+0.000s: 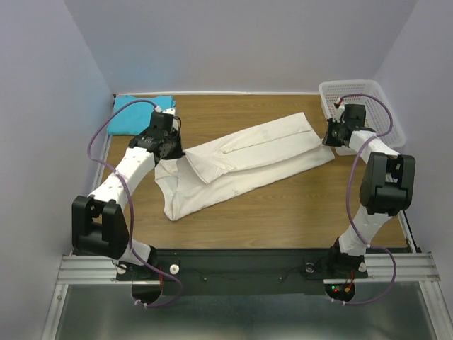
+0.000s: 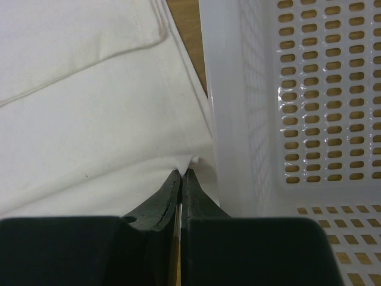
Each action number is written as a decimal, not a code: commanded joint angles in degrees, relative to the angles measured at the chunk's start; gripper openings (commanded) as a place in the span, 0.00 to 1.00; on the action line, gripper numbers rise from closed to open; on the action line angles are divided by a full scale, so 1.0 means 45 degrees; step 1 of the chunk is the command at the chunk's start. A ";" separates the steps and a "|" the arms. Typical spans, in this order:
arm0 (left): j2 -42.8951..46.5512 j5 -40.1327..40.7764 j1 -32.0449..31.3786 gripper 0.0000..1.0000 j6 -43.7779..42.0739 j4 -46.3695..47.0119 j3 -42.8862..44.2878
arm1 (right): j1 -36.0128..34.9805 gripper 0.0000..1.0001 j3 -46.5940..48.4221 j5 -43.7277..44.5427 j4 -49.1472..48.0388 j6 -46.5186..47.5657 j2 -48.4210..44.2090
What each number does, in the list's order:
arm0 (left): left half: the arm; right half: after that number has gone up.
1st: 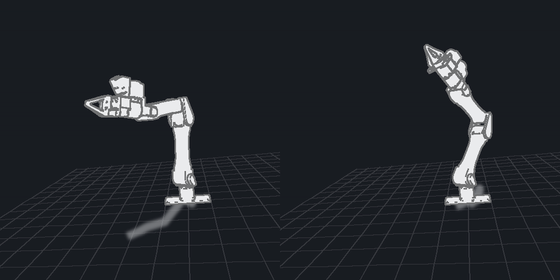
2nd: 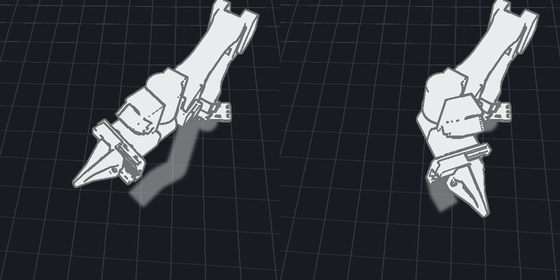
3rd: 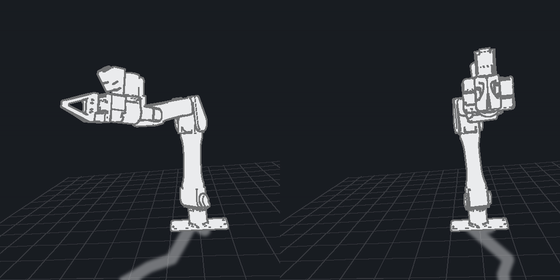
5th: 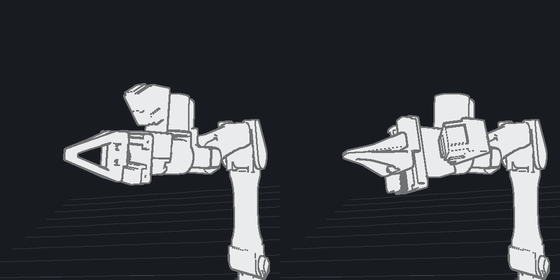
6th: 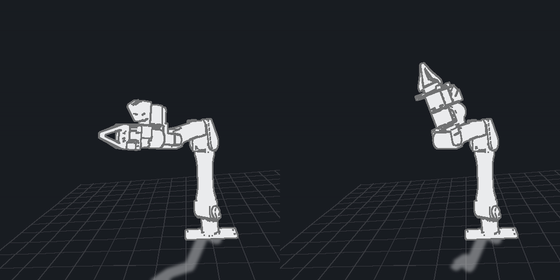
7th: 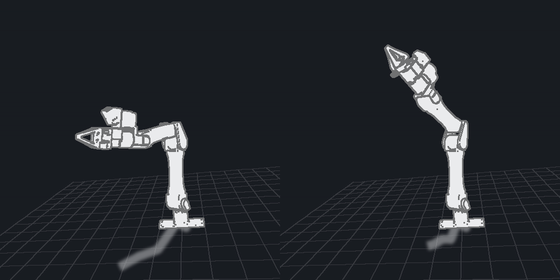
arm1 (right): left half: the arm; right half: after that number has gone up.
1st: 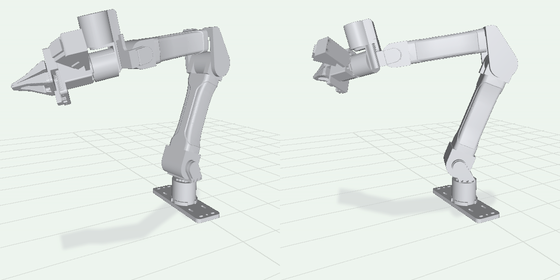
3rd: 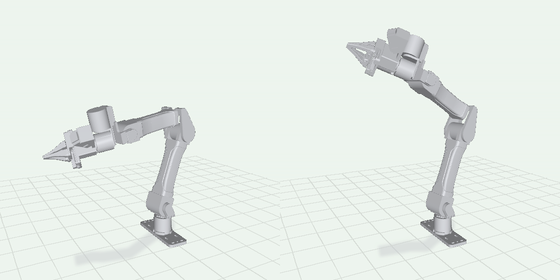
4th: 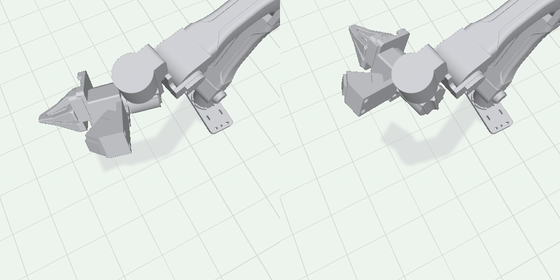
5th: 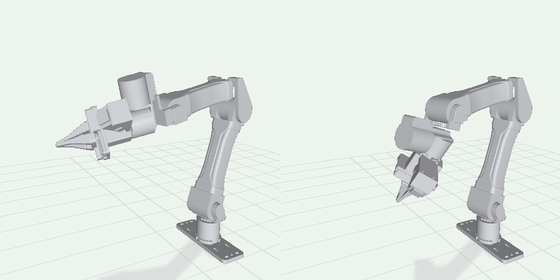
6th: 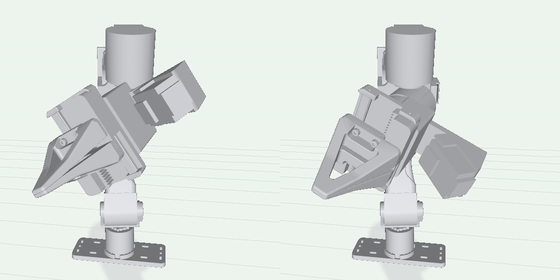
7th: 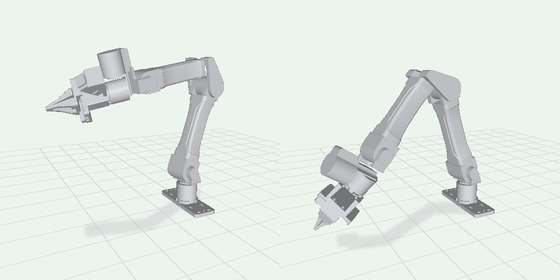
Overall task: Fold and stack the t-shirts
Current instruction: Fold the tshirt
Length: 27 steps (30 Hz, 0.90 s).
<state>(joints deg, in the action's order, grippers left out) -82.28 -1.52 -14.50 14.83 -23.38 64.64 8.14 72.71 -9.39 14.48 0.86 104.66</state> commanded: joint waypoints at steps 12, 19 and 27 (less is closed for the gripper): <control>-0.0582 -0.0307 0.0078 0.00 -0.0268 0.0409 0.1221 | -0.0051 0.04 0.0425 0.0406 -0.0932 0.0199 -0.0192; -0.0661 -0.0307 0.0078 0.00 -0.0288 0.0429 0.1123 | -0.0051 0.04 0.0405 0.0445 -0.0991 0.0199 -0.0172; -0.0817 -0.0346 0.0078 0.00 -0.0307 0.0449 0.1240 | -0.0051 0.04 0.0405 0.0485 -0.1011 0.0179 -0.0192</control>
<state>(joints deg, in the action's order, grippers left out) -86.19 -2.81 -14.50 14.39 -22.79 67.55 8.14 72.71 -8.69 14.31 0.86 104.66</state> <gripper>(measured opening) 0.098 0.045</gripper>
